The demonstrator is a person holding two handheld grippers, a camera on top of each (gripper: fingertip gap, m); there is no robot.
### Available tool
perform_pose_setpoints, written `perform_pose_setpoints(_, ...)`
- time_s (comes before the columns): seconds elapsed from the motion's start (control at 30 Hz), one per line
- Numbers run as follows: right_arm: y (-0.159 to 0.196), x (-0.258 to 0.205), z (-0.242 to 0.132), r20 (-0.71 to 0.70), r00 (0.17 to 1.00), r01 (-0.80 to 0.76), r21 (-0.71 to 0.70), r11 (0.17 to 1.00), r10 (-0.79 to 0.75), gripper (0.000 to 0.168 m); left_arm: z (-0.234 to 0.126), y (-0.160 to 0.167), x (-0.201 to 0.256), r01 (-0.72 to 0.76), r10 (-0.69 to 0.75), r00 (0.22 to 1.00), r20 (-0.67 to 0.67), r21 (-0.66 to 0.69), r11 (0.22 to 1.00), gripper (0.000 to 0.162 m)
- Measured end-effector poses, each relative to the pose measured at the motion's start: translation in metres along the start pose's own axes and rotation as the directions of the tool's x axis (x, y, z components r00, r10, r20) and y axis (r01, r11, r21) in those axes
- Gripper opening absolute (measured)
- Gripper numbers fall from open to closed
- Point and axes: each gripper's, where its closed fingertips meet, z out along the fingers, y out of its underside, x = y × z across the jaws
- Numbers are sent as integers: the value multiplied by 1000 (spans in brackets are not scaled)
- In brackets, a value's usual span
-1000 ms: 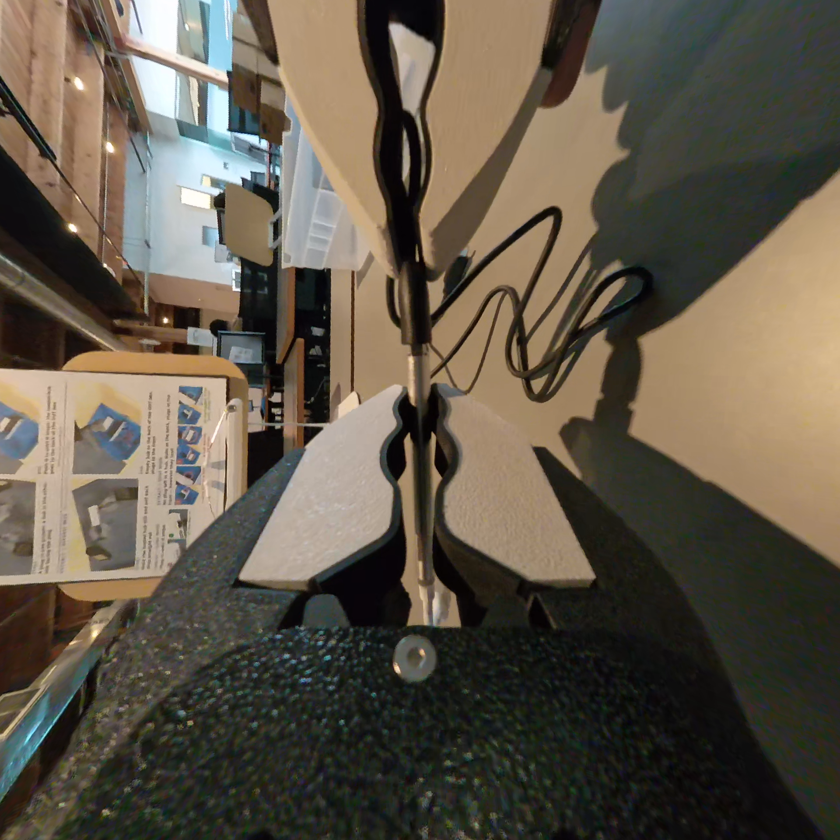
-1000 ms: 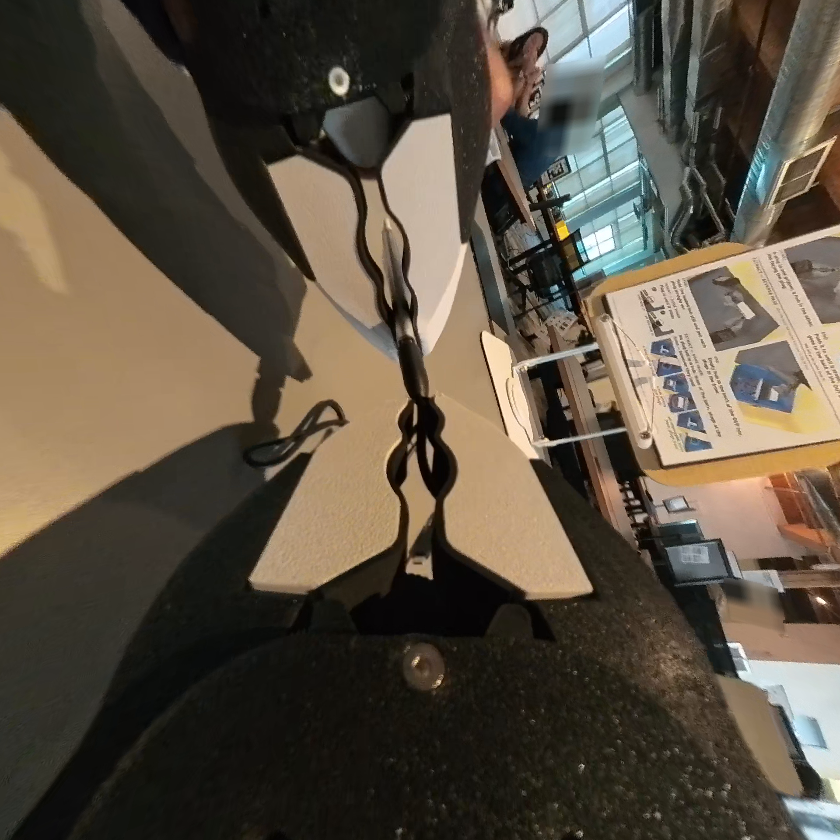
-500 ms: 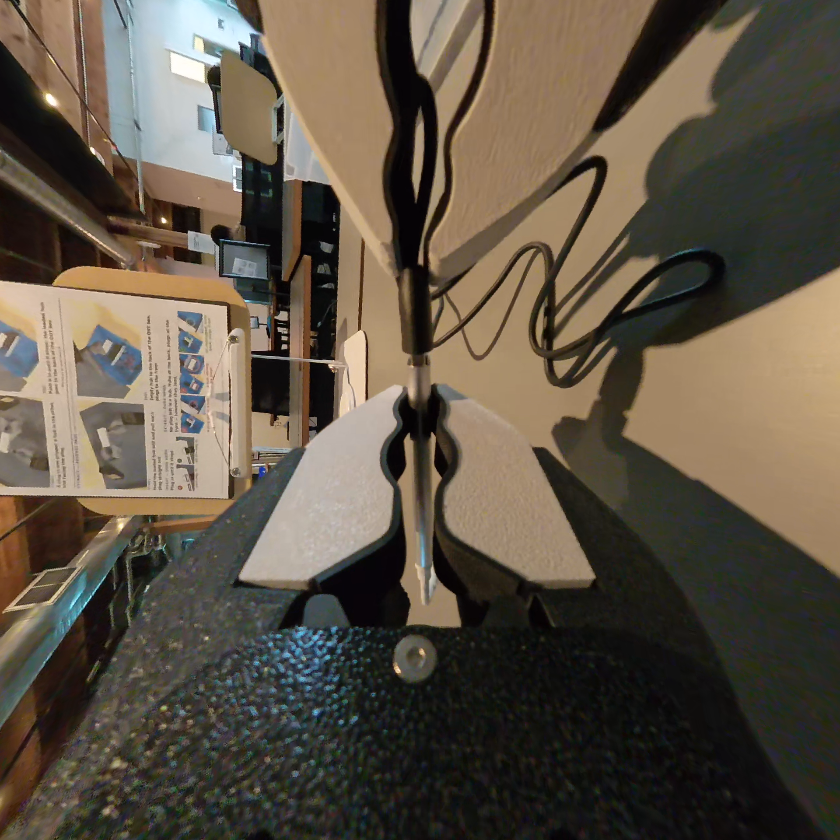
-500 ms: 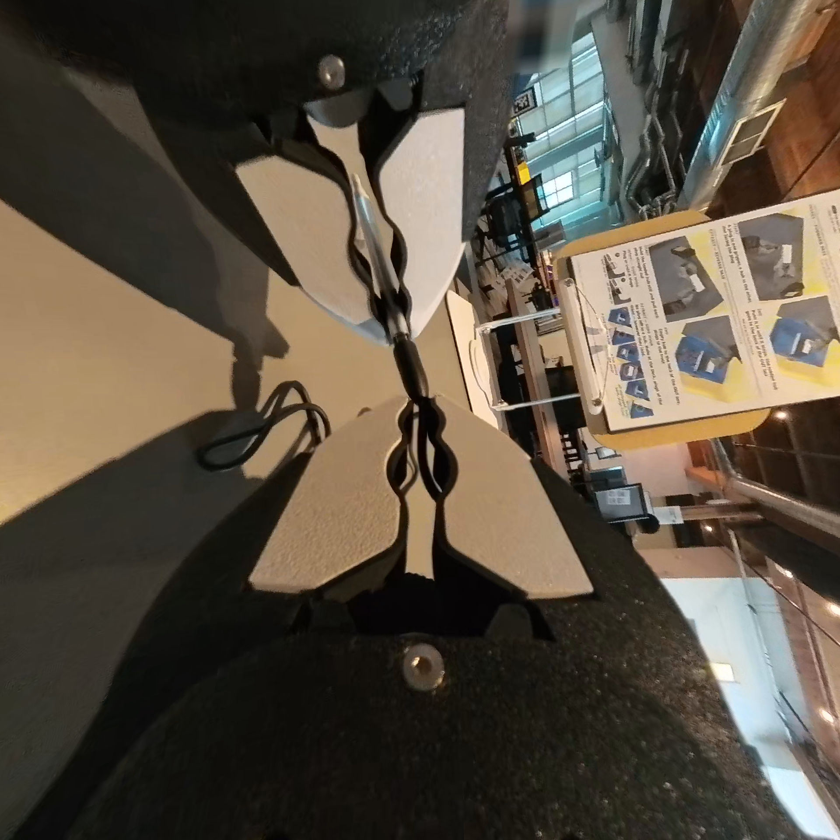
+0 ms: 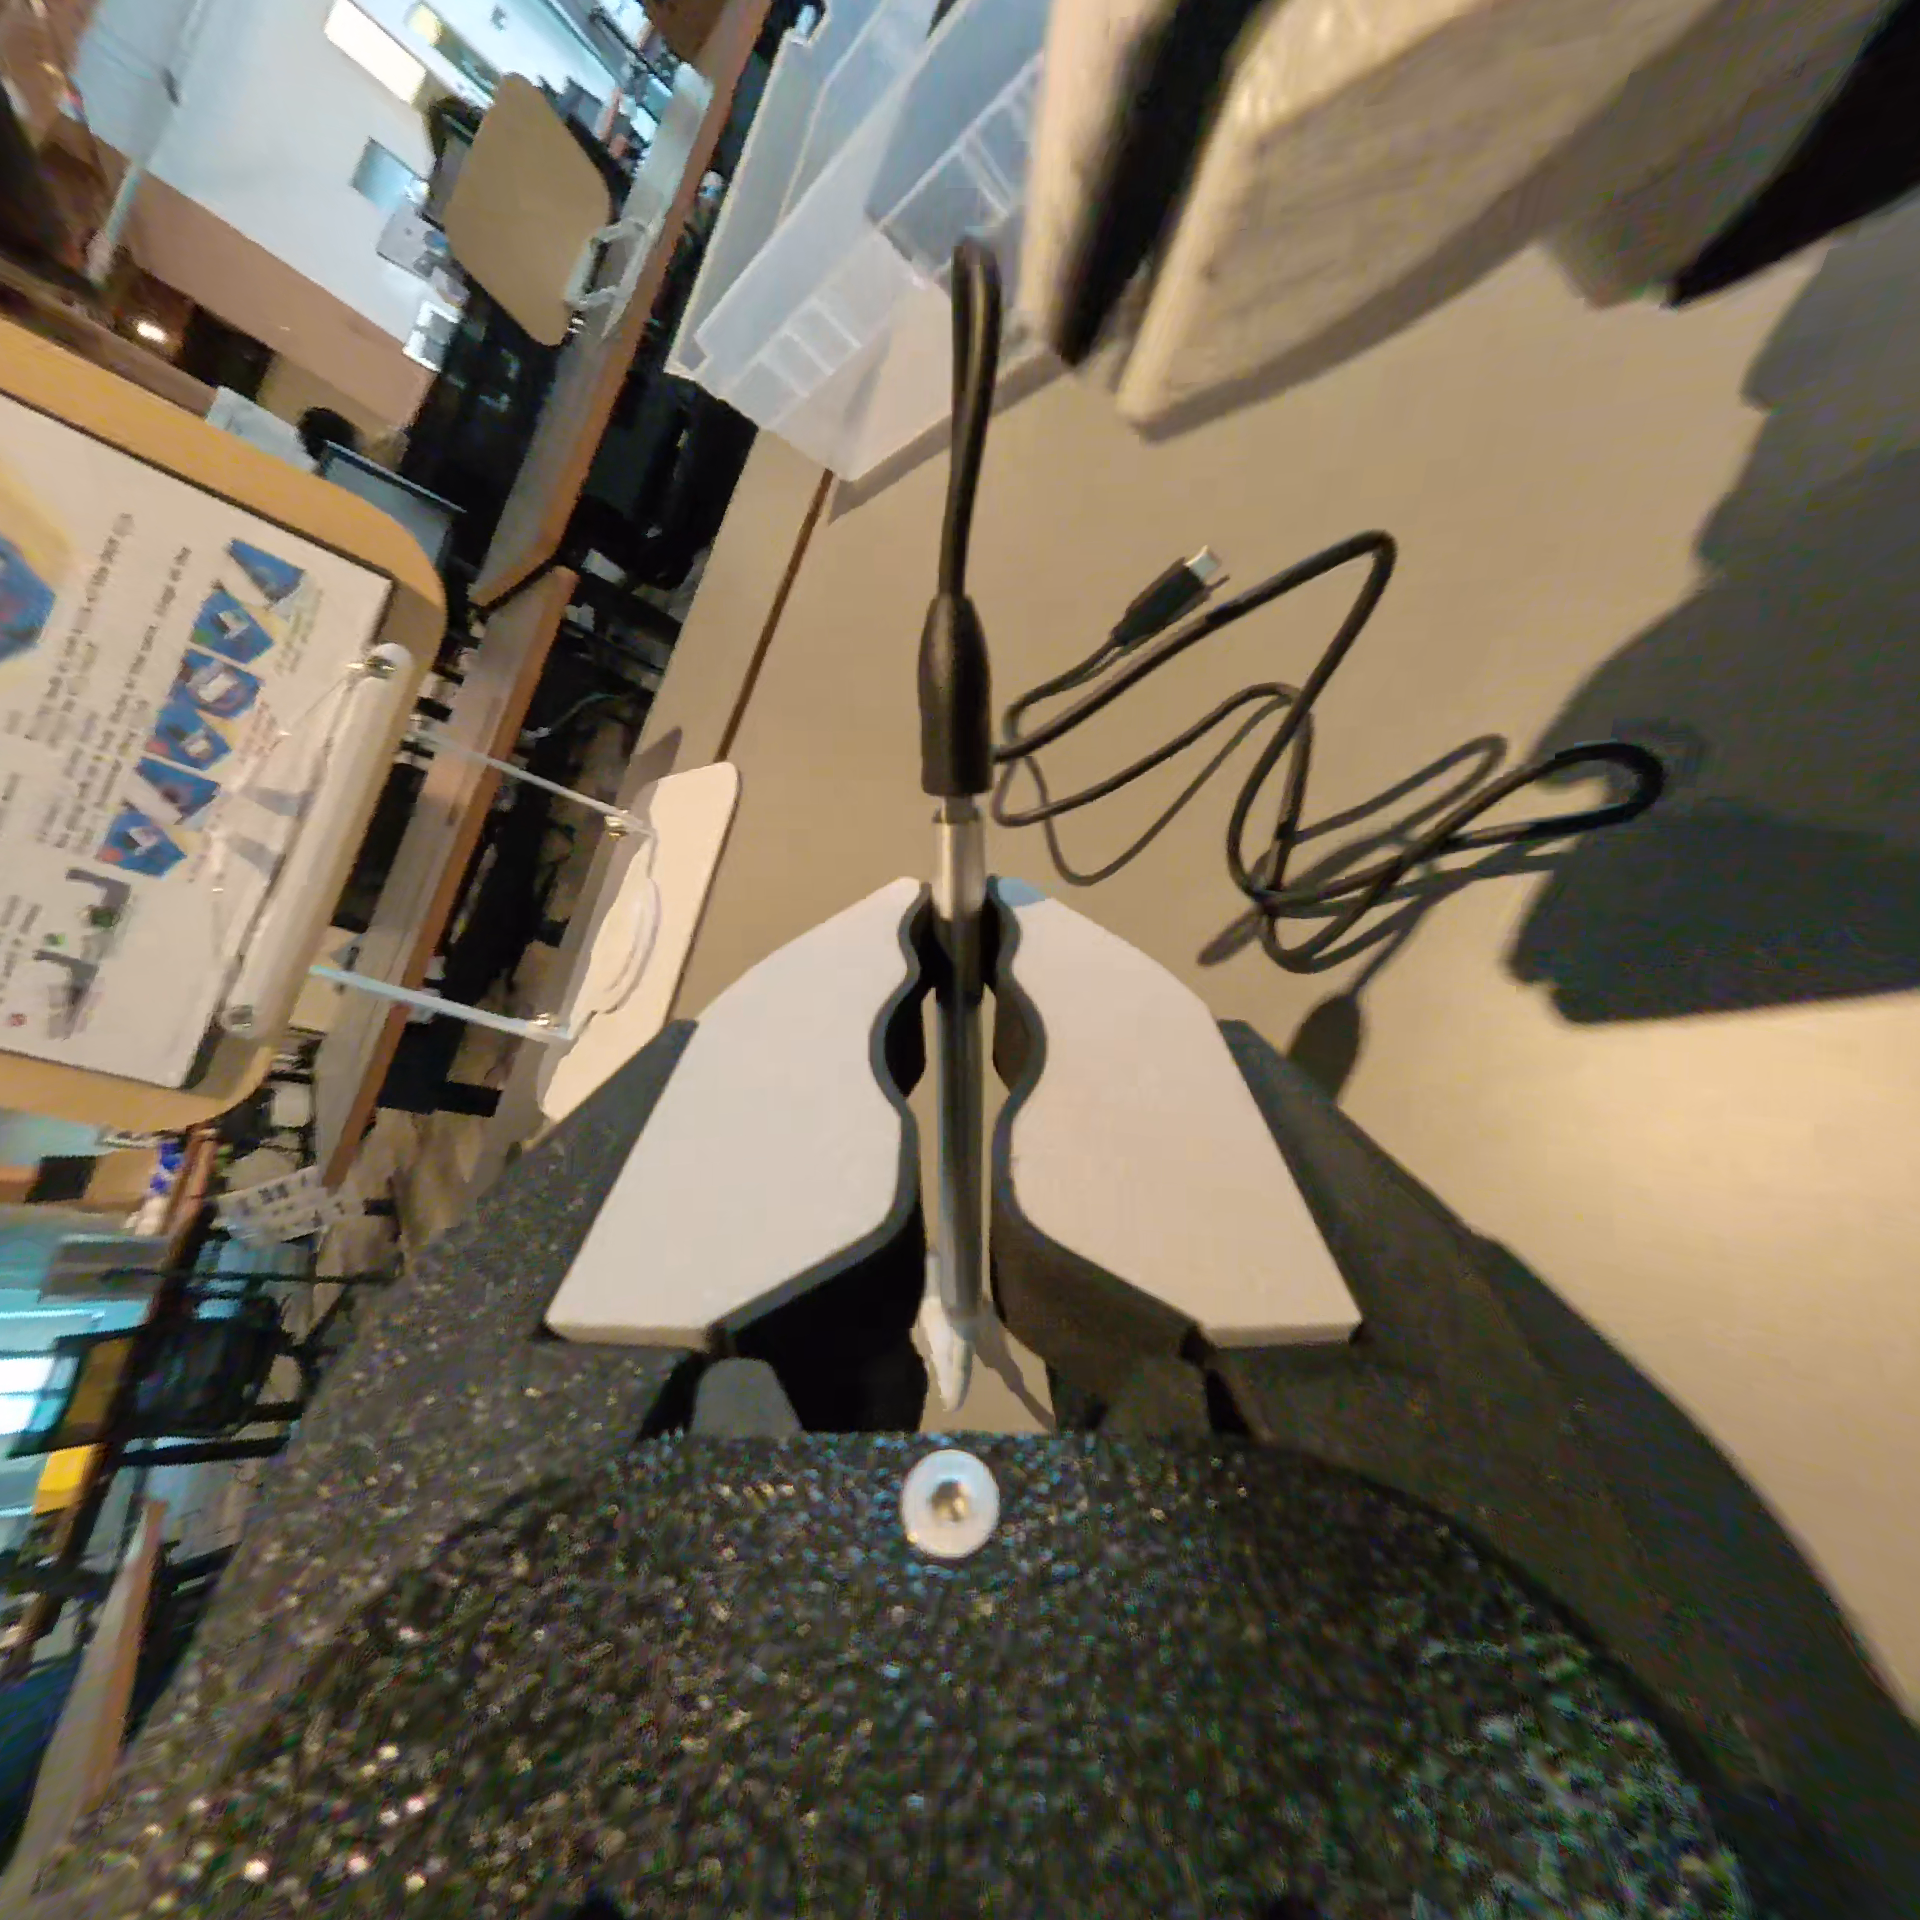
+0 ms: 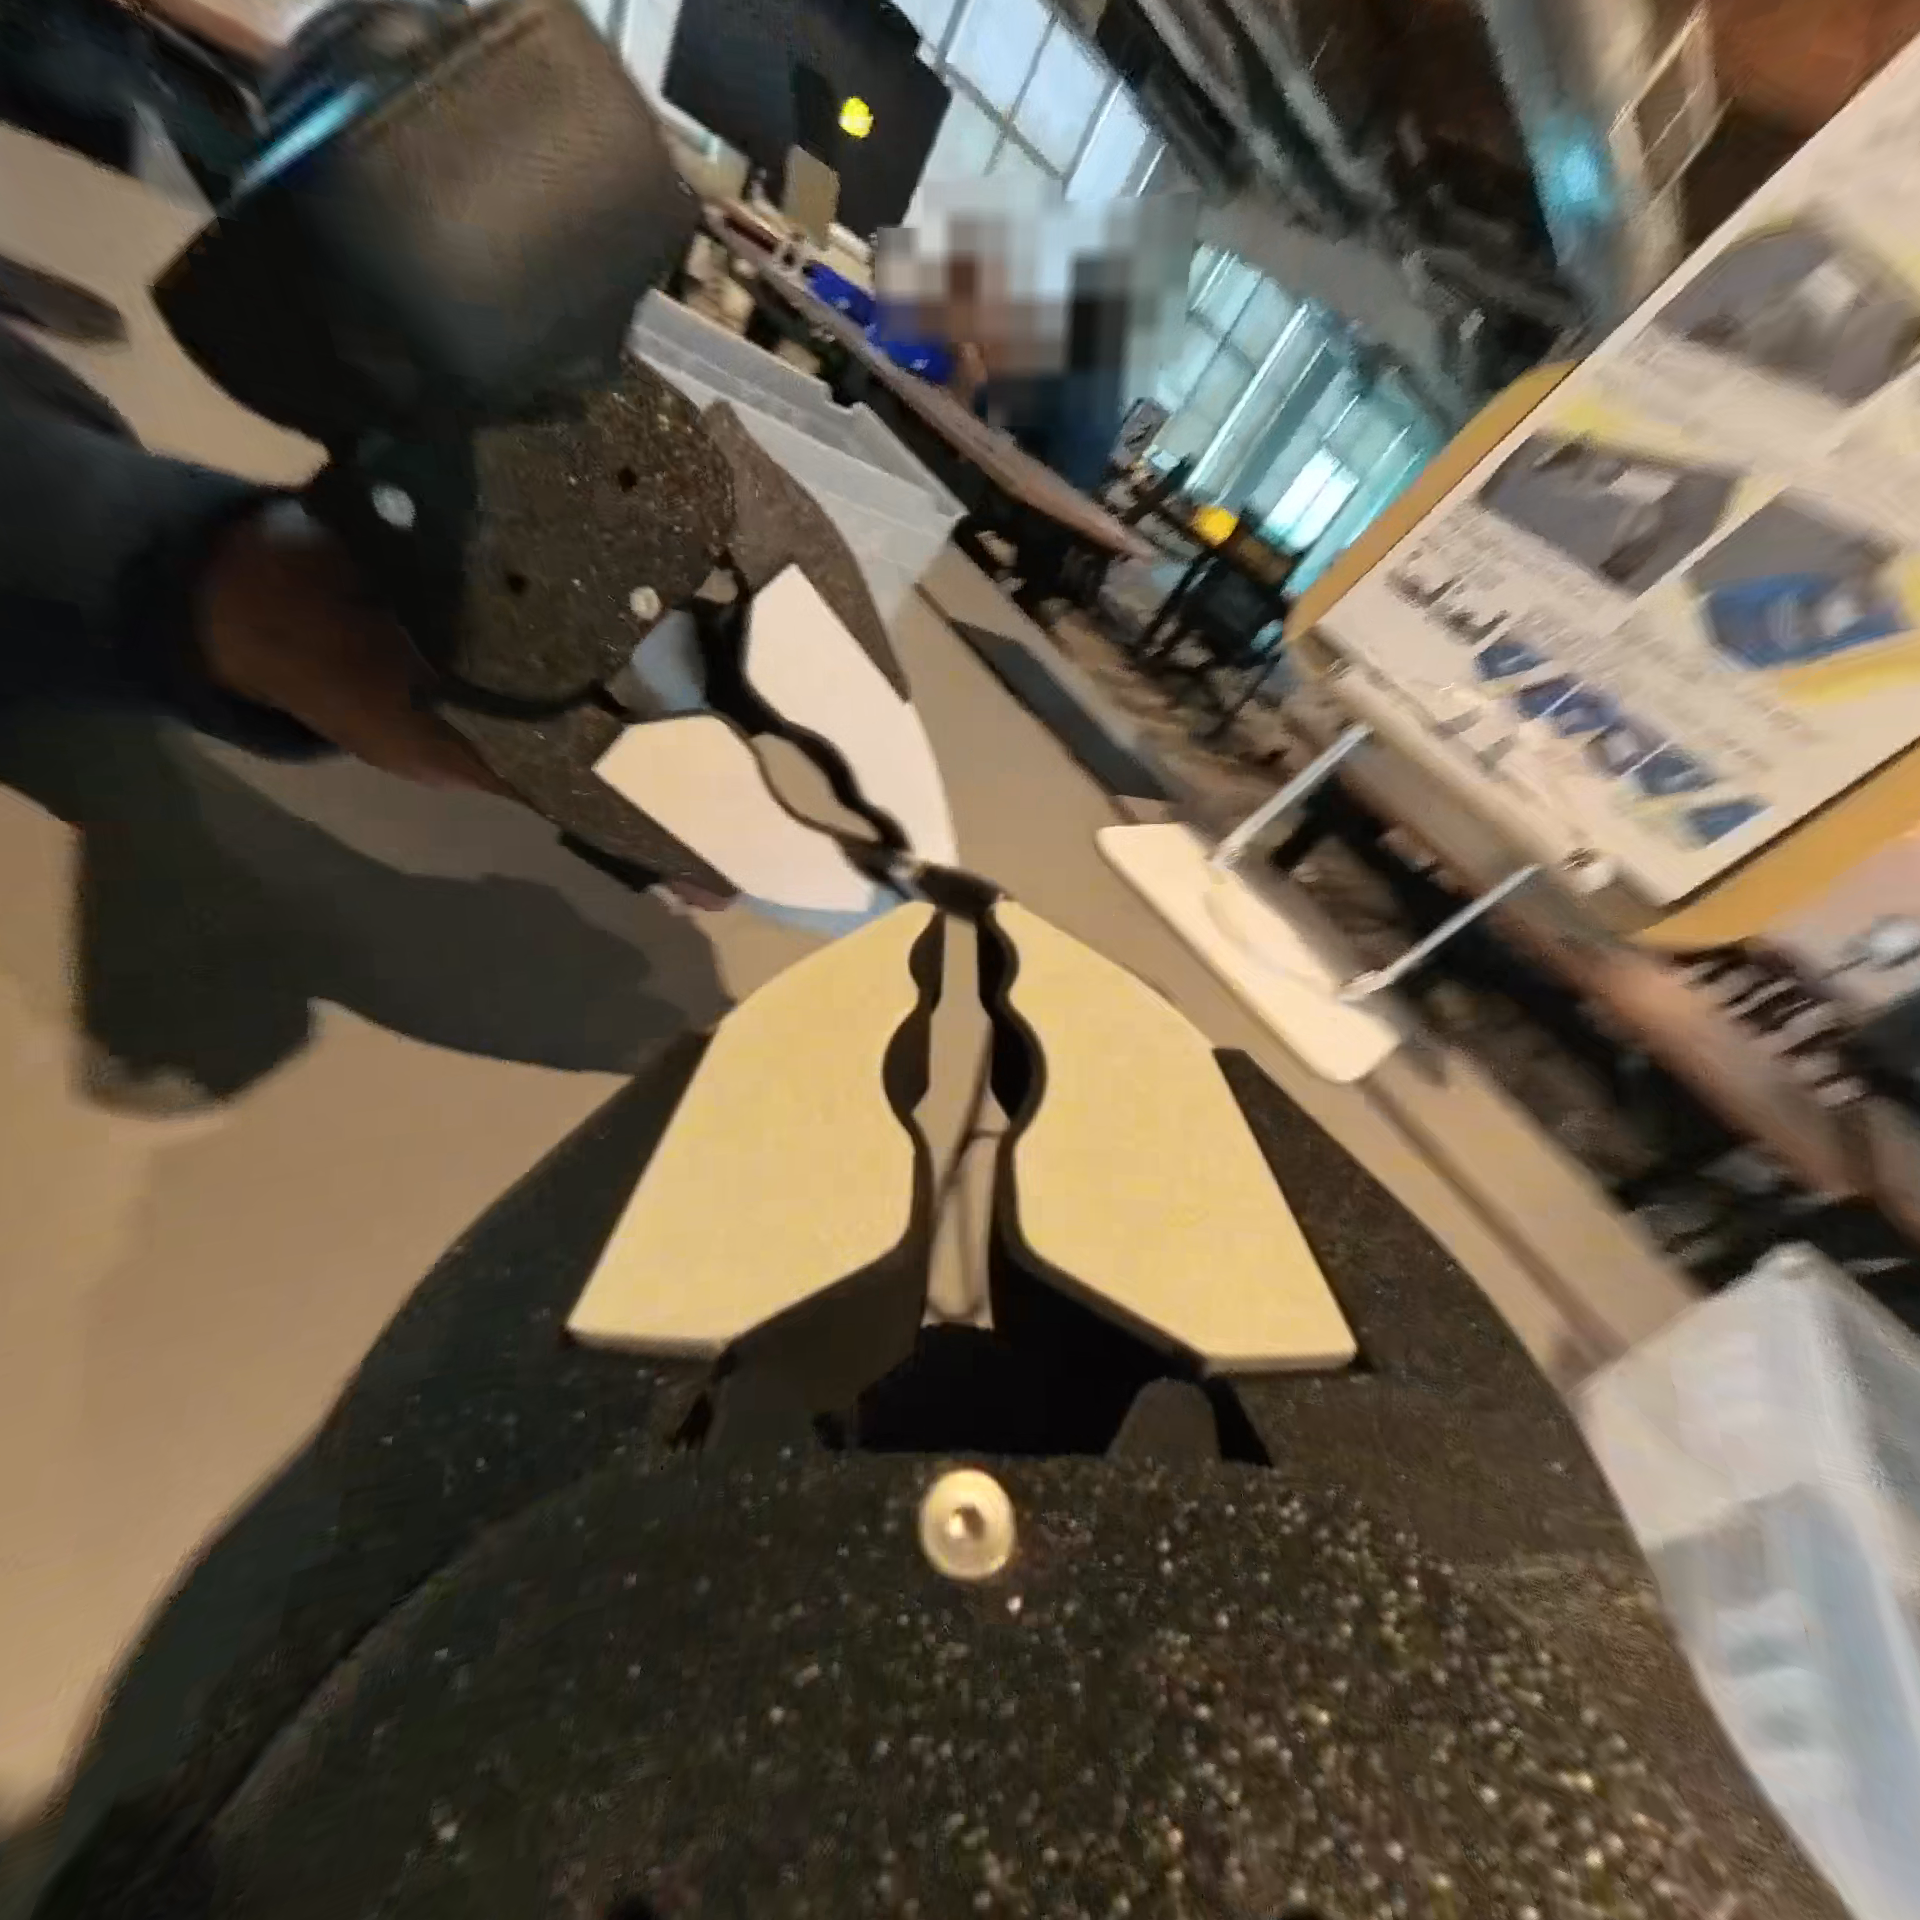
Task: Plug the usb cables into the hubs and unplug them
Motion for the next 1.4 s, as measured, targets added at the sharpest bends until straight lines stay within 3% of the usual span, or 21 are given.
perform_pose_setpoints(0.13, 14, -6, 5, 31, 960, -277, -34, 960, 278, 9, -6, -10, -8, -61, 58, 993, 98, 25, 998, 8)
perform_pose_setpoints(0.33, 5, 7, 2, 91, 832, -555, 93, 827, 548, 21, -11, -25, -5, -152, 145, 973, 177, 27, 988, 8)
perform_pose_setpoints(0.77, 0, 4, 4, 39, 858, -512, 118, 851, 512, 12, -16, -27, -11, -275, 284, 914, 291, -73, 959, 7)
perform_pose_setpoints(1.4, -6, 0, 11, -158, 922, -339, 108, 935, 353, 13, -16, -21, -12, -188, 225, 934, 279, -153, 970, 7)
